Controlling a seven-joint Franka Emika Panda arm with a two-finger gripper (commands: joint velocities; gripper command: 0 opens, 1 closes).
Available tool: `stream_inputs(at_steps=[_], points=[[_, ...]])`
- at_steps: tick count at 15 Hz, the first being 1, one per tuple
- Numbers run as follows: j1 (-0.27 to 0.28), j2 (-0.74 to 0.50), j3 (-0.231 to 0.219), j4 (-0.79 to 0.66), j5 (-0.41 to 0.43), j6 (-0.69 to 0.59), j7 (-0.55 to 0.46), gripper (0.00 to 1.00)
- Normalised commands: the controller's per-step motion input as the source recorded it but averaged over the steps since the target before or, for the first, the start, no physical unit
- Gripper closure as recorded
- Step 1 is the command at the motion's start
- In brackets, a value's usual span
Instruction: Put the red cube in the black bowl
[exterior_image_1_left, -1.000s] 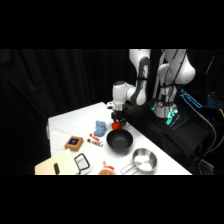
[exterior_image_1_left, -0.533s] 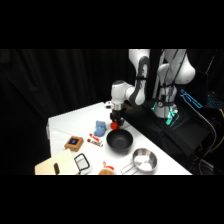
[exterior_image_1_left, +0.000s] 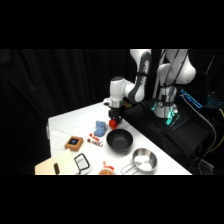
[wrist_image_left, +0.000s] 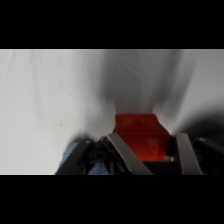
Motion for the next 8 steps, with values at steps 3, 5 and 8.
stream_inputs(at_steps=[3, 5, 8], points=[[0.213, -0.41, -0.196, 0.03, -0.261, -0.48, 0.34, 0.74], [0.136, -0.38, -0.096, 0.07, -0.247, -0.44, 0.32, 0.74], [0.083, -0.35, -0.027, 0.06, -0.206, -0.39, 0.28, 0.74]])
